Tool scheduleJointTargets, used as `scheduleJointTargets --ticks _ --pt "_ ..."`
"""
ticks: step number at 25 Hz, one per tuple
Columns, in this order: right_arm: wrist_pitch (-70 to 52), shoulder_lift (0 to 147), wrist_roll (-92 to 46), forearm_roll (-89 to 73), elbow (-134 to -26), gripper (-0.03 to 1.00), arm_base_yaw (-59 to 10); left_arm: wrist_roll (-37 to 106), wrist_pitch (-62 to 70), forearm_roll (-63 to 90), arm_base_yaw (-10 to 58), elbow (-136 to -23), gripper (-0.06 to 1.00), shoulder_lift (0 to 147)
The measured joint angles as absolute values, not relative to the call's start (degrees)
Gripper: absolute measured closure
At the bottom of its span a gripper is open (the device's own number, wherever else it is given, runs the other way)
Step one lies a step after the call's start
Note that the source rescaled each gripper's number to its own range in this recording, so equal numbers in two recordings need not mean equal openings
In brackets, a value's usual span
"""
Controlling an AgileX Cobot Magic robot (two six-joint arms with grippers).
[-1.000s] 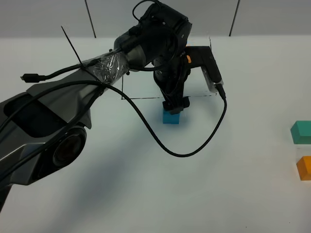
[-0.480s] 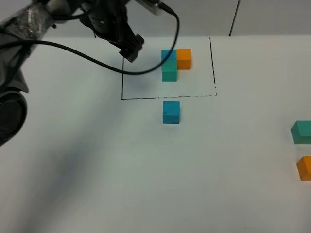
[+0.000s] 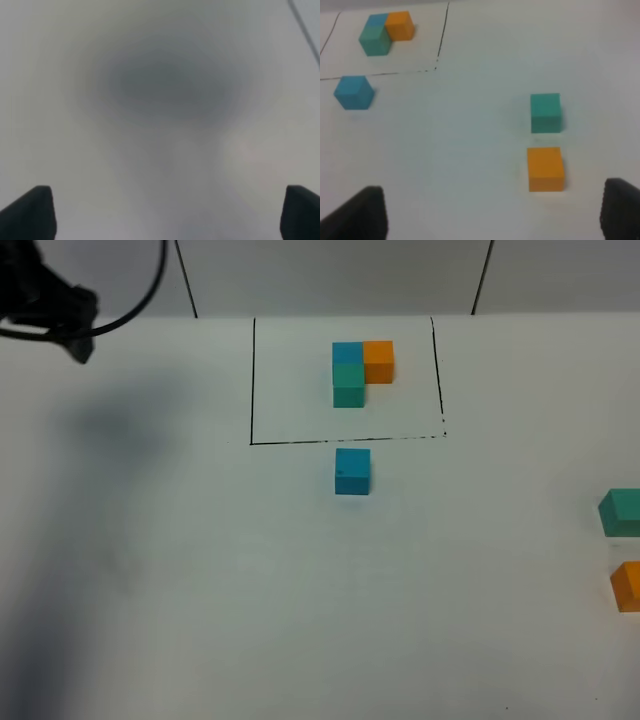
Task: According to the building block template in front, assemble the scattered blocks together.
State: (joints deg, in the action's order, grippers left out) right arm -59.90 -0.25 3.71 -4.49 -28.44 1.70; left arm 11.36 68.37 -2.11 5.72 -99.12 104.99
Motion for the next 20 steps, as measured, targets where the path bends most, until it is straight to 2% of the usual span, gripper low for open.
scheduleJointTargets --ticks 3,9,20 --pt "-59.9 -0.2 3.7 -5.2 -28.4 0.24 1.7 10.7 66.1 -2.0 2.9 -87.5 0.06 93.9" --pt "-59.9 -0.2 3.7 -5.3 -28.4 0.24 1.7 8.3 56.4 -1.0 2.6 -68.1 0.08 68.0" --pt "-59.9 -0.2 3.8 -5.3 -28.4 0.24 1.7 2.7 58.8 0.6 3.7 -48.6 0.09 34.0"
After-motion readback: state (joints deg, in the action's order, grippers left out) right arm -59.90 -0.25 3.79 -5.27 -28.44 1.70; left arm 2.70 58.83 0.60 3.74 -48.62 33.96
